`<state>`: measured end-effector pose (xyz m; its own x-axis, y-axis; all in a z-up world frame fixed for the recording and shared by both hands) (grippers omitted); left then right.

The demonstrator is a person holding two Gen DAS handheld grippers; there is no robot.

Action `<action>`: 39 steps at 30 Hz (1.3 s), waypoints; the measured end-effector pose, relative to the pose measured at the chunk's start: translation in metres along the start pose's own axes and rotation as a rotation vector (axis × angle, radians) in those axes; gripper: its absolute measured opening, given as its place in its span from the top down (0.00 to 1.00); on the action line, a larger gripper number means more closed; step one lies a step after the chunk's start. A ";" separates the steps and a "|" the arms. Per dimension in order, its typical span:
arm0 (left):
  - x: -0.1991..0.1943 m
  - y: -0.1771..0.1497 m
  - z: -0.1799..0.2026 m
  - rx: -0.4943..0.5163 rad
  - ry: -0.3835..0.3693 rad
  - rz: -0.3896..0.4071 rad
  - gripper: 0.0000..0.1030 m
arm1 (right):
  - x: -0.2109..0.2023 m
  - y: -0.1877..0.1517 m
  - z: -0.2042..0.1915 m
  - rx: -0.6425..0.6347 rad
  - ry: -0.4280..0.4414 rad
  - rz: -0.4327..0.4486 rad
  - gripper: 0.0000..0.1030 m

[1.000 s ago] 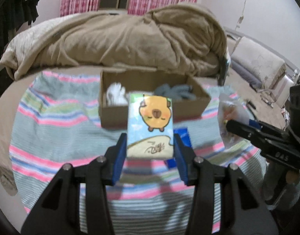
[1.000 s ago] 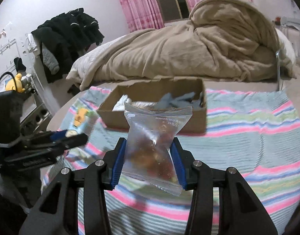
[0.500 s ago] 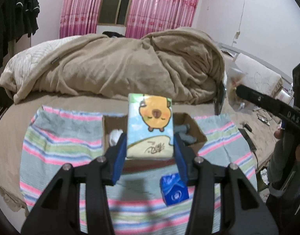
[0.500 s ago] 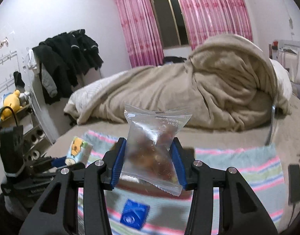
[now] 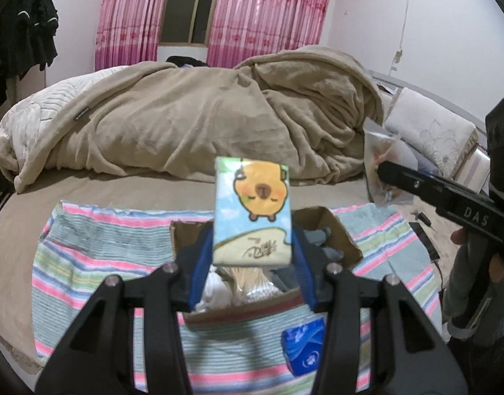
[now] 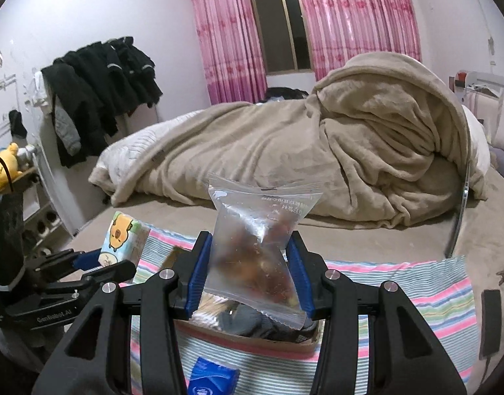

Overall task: Organize objects
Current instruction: 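Place the tissue pack and snack bag into the box and open both tools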

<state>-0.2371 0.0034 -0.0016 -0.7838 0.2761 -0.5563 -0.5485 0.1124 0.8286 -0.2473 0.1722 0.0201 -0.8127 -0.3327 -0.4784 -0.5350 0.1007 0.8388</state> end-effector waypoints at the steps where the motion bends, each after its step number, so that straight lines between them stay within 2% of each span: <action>1: 0.005 0.000 -0.001 -0.002 -0.001 -0.006 0.54 | 0.004 -0.001 0.002 -0.002 -0.010 -0.004 0.53; 10: 0.059 -0.017 0.001 -0.006 -0.029 -0.096 0.54 | 0.057 -0.024 0.024 0.043 -0.035 -0.109 0.53; 22: 0.129 -0.052 -0.006 -0.029 -0.049 -0.226 0.54 | 0.116 -0.078 0.044 0.010 -0.155 -0.290 0.53; 28: 0.139 -0.061 -0.005 -0.015 -0.032 -0.252 0.53 | 0.118 -0.083 0.048 0.000 -0.185 -0.290 0.52; 30: 0.138 -0.061 -0.006 -0.019 -0.032 -0.256 0.53 | 0.118 -0.085 0.051 0.007 -0.197 -0.289 0.45; 32: 0.135 -0.061 -0.006 -0.022 -0.028 -0.256 0.52 | 0.116 -0.085 0.053 0.019 -0.200 -0.285 0.43; 33: 0.132 -0.059 -0.006 -0.023 -0.025 -0.252 0.51 | 0.113 -0.084 0.054 0.022 -0.204 -0.277 0.42; 34: 0.128 -0.058 -0.006 -0.024 -0.019 -0.244 0.45 | 0.111 -0.083 0.055 0.025 -0.207 -0.270 0.41; 36: 0.118 -0.055 -0.007 -0.035 -0.015 -0.220 0.37 | 0.104 -0.080 0.055 0.035 -0.199 -0.250 0.33; 39: 0.102 -0.054 -0.009 -0.048 -0.009 -0.200 0.36 | 0.092 -0.075 0.053 0.044 -0.195 -0.222 0.31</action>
<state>-0.2897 0.0167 -0.1035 -0.6554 0.2616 -0.7085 -0.7063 0.1200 0.6977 -0.2946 0.1835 -0.1006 -0.7015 -0.1648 -0.6934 -0.7106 0.0879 0.6981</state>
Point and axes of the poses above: each gripper's, at about its wrist camera, not at the fingertips, and x roughly the way its jaws point, z to its right, y to its top, the point moved 8 cm from there along x, roughly the way its jaws point, and after that the axes turned 8 degrees about x, right-handed, at the moved point
